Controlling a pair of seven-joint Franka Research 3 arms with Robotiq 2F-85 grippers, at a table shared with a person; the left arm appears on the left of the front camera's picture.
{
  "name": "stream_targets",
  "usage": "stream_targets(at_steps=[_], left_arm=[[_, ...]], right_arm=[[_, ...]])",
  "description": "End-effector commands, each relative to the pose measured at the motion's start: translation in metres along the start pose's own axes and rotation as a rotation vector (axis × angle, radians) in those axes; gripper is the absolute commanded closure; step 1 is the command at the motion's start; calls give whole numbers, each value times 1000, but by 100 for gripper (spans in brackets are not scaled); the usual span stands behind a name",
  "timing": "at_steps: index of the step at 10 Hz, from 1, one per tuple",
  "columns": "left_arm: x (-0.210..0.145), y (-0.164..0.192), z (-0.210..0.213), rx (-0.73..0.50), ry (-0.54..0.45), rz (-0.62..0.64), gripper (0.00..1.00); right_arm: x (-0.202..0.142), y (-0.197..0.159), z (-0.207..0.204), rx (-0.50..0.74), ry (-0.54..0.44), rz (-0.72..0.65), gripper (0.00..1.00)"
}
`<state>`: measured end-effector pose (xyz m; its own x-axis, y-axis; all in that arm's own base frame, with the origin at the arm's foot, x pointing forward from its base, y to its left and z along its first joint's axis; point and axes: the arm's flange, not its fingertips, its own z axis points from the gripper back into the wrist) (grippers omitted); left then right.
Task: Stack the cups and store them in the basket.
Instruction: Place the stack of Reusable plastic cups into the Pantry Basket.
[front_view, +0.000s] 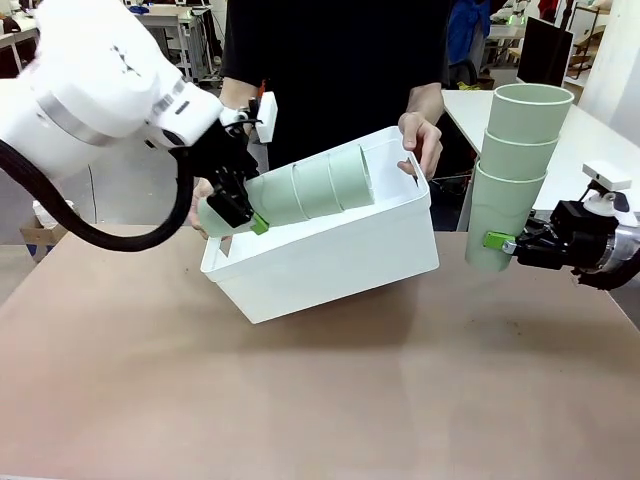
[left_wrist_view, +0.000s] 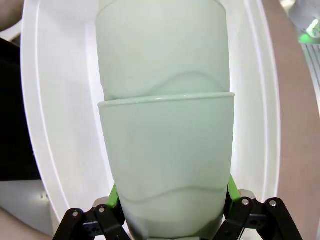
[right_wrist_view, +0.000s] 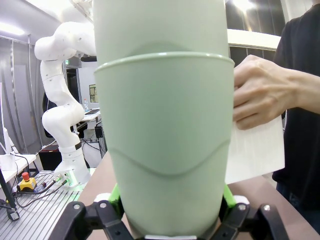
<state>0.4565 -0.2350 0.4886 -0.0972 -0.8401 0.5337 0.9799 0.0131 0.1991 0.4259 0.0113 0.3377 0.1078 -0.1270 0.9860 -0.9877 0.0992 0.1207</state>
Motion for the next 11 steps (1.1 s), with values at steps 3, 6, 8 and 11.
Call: stream_targets(at_steps=[3,6,8,11], left_arm=[[9,12,-32,10,-17,95,14],[5,14,-59,-10,5,124,14],[2,13,-73,-17,17,137,14],[1,11,-83,-25,24,141,14]], right_arm=[[5,-1,-3,-13,-13,22,17],[5,-1,-3,-13,-13,22,17],[5,-1,-3,-13,-13,22,17],[5,-1,-3,-13,-13,22,17]])
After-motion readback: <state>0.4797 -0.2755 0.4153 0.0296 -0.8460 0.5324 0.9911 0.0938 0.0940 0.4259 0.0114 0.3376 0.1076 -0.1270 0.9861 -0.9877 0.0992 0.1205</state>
